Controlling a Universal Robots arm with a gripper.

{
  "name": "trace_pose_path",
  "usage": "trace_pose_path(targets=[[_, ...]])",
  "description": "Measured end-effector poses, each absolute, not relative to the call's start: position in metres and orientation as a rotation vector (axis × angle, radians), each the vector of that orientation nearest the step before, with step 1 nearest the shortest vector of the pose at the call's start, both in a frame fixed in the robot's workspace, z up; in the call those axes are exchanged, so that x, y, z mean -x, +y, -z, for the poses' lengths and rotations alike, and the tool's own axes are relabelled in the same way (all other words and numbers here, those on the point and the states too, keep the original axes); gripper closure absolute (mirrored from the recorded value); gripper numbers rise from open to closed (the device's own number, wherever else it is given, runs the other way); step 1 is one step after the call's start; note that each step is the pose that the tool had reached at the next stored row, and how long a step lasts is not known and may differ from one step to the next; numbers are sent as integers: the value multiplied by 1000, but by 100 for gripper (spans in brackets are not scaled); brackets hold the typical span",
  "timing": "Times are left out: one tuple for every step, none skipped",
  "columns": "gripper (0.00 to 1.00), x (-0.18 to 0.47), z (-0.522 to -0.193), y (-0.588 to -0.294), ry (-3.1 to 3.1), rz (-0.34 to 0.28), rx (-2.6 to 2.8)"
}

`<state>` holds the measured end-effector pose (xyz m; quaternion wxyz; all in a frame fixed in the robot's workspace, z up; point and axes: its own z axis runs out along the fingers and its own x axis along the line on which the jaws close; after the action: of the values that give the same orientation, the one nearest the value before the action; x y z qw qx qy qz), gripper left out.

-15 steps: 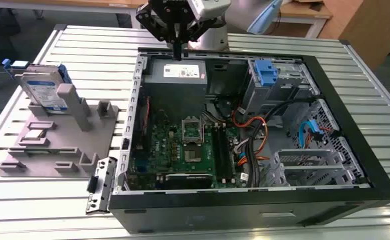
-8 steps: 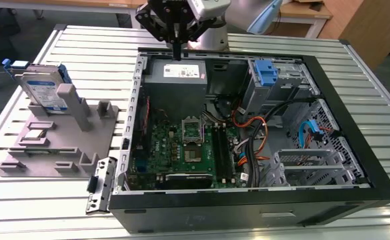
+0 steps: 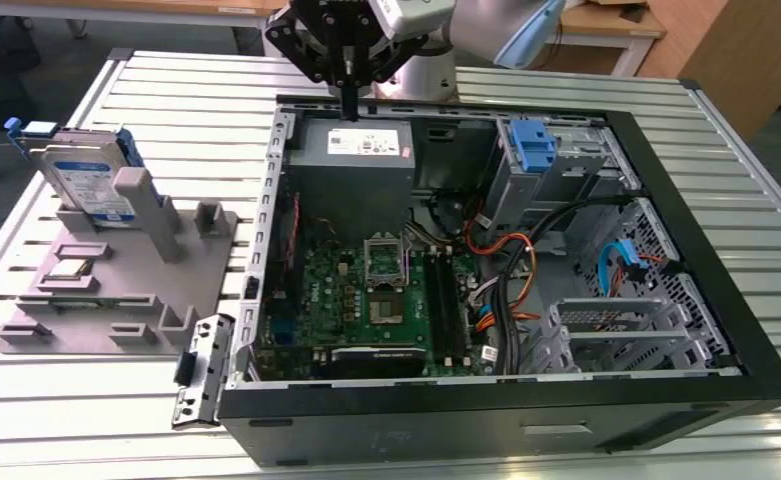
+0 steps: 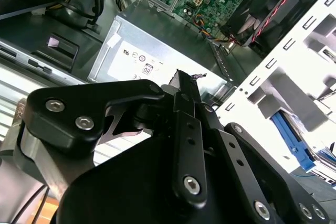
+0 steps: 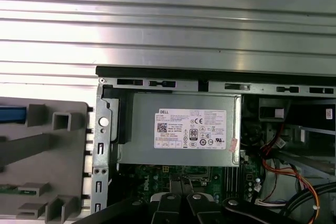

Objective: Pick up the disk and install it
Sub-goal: 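Reach for the disk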

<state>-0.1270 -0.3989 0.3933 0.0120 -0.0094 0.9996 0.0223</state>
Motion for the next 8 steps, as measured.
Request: trace_pose_path(targets=[[90, 127, -393, -399, 3117, -70, 30], [90, 127, -393, -399, 3117, -70, 31], [90, 127, -393, -399, 3117, -70, 32], [90, 127, -393, -399, 3117, -70, 32], [90, 127, -393, -399, 3117, -70, 33], [90, 127, -393, -399, 3117, -70, 33], [90, 127, -393, -399, 3117, -70, 33], [90, 127, -393, -399, 3117, -70, 34]])
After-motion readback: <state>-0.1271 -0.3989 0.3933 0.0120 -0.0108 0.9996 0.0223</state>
